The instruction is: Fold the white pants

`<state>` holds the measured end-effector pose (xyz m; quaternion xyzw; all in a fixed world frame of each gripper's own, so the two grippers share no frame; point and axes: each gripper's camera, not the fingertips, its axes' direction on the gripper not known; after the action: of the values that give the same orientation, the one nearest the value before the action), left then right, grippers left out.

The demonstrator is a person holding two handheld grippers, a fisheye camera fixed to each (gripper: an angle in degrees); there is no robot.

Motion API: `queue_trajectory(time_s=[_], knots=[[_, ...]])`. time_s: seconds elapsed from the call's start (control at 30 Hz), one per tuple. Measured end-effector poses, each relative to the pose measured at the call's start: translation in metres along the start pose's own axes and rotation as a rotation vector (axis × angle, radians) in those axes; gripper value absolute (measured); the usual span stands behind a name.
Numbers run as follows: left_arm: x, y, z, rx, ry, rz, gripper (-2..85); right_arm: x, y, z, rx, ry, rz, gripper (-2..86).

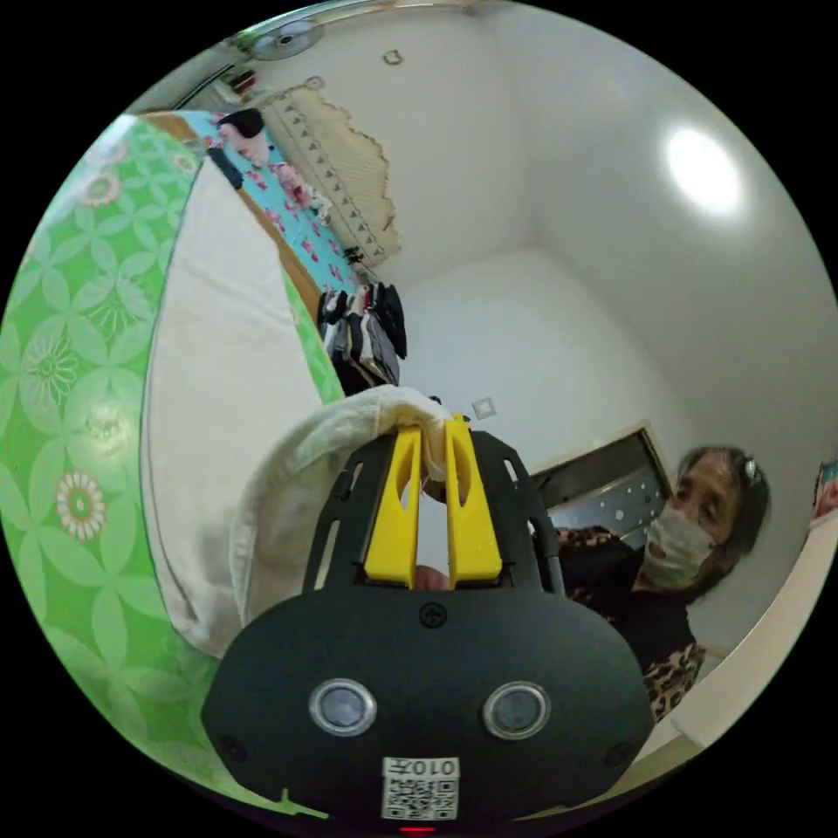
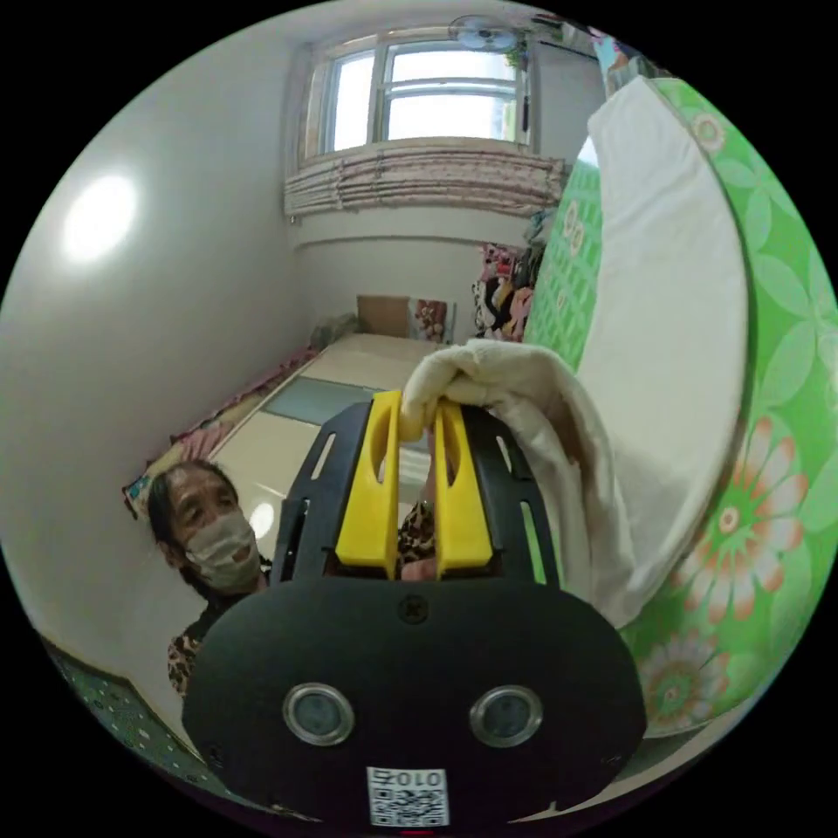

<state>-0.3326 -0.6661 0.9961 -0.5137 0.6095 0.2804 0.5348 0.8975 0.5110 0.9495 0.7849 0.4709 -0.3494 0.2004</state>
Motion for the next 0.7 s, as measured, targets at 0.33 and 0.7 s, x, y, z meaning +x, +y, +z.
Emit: queue_trajectory(time_s=[0.33,0.7], knots=[[-0.136,-0.023,0.014,0.244,0.107,-0.441,6.8,0.069,-0.011,-0.007,0.142,0.079,0.140,8.6],[-0.114,-0.060,0.025,0.136,0.074,-0.599,5.7,0.044,0.055,0.037,0.113,0.618,0.004,10.9]])
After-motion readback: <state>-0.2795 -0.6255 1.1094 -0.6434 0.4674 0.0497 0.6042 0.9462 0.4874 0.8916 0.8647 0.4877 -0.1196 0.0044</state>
